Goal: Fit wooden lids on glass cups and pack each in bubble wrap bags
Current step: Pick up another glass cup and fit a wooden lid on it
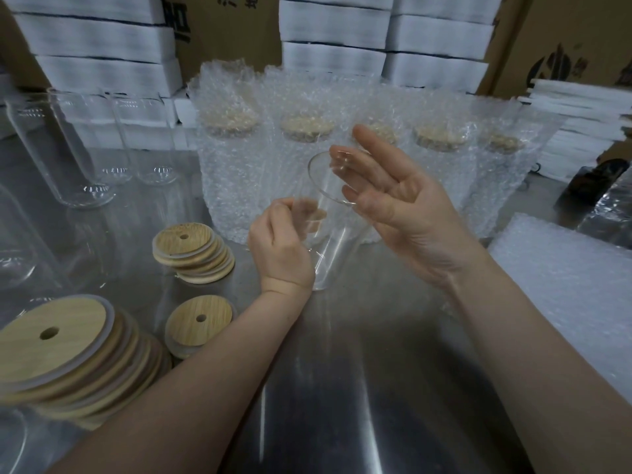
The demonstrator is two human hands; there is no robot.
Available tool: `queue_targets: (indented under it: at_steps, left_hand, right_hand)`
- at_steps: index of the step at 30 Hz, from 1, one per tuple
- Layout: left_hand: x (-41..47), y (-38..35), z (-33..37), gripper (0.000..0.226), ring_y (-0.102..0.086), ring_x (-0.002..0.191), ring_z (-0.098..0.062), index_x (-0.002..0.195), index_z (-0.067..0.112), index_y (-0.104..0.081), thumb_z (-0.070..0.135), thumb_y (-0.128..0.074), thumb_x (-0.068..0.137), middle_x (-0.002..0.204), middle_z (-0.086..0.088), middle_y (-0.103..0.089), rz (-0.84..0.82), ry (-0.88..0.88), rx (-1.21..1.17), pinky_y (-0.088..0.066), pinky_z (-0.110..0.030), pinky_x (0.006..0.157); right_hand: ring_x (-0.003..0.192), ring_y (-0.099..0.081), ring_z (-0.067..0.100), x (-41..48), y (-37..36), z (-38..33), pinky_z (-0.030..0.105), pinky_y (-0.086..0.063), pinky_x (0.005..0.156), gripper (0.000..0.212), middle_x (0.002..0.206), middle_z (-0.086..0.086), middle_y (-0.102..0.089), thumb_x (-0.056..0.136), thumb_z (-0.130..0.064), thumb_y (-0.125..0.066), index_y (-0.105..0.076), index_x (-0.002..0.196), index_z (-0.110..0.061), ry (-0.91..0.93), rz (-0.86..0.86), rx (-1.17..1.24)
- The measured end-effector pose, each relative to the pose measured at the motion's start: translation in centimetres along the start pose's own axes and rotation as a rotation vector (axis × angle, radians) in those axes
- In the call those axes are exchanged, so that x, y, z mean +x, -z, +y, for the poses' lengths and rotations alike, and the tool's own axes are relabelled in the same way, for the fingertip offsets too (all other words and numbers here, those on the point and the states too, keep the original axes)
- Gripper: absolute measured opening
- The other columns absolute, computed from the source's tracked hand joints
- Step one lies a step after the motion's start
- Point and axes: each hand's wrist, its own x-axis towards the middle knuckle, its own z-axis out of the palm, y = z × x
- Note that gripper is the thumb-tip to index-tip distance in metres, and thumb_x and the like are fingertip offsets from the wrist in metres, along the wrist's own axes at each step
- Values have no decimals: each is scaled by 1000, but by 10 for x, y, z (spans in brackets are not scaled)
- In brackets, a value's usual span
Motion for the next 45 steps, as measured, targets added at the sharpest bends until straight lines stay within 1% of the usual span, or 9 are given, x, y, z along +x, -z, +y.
queue_targets:
  at_steps: [8,14,20,25,31,34,36,39,45]
  left_hand:
    - [-2,0,5,34,-64,66,2,69,26,-62,19,-35,88,61,20,-67,-9,-97,139,-50,-18,65]
    - [-4,0,9,47,-55,66,9,83,7,-69,32,-30,89,68,22,-57,-39,-293,354,-37,-13,62]
    - [-10,2,15,53,-68,81,-20,95,5,-69,32,-23,89,88,-2,-72,-104,-392,446,-51,-36,70]
    - [-11,3,16,47,-65,78,-19,93,3,-70,25,-29,90,86,-4,-71,-126,-489,496,-47,-30,67]
    - [-11,3,14,43,-65,74,-20,91,2,-70,22,-32,89,84,-4,-71,-123,-583,530,-47,-32,67]
    - [-8,3,13,41,-63,74,-17,89,4,-71,23,-35,88,83,-2,-71,-100,-611,527,-46,-29,67]
    - [-7,3,14,40,-63,75,-17,87,8,-70,26,-34,88,82,0,-70,-87,-552,473,-48,-30,68]
    - [-5,-1,18,34,-65,78,-19,81,20,-64,28,-33,91,80,2,-69,-33,-313,260,-54,-45,73]
    - [-6,-12,32,39,-68,72,-32,80,7,-66,22,-33,95,82,-17,-70,118,213,-243,-52,-29,58]
  right_hand:
    - [109,-64,20,-5,-22,-3,46,-53,97,64,111,7,-60,70,-15,-82,-47,123,-28,222,208,-373]
    - [96,-65,20,-5,-34,-7,32,-54,90,49,103,12,-61,69,-18,-77,-47,106,-29,255,385,-437]
    - [64,-57,9,-1,-33,-12,22,-48,65,39,74,4,-59,65,-9,-71,-48,93,-23,176,518,-268]
    - [77,-70,21,1,-23,-13,37,-54,73,38,64,-2,-59,65,-9,-66,-48,96,-22,50,572,-127]
    - [66,-72,22,4,-13,-13,31,-55,65,37,56,0,-65,82,7,-53,-47,108,-18,-93,633,141]
    - [69,-74,22,6,-10,-12,28,-58,61,37,73,6,-67,88,8,-45,-45,114,-18,-163,643,293]
    - [71,-74,22,6,-6,-11,28,-59,61,34,88,12,-67,91,10,-38,-45,112,-16,-187,609,418]
    - [88,-74,26,6,-6,-8,37,-59,87,33,93,17,-69,91,11,-35,-48,112,-11,-146,468,585]
    - [107,-69,22,4,-12,5,36,-51,93,14,98,3,-73,91,-13,-53,-63,98,-18,-73,238,72]
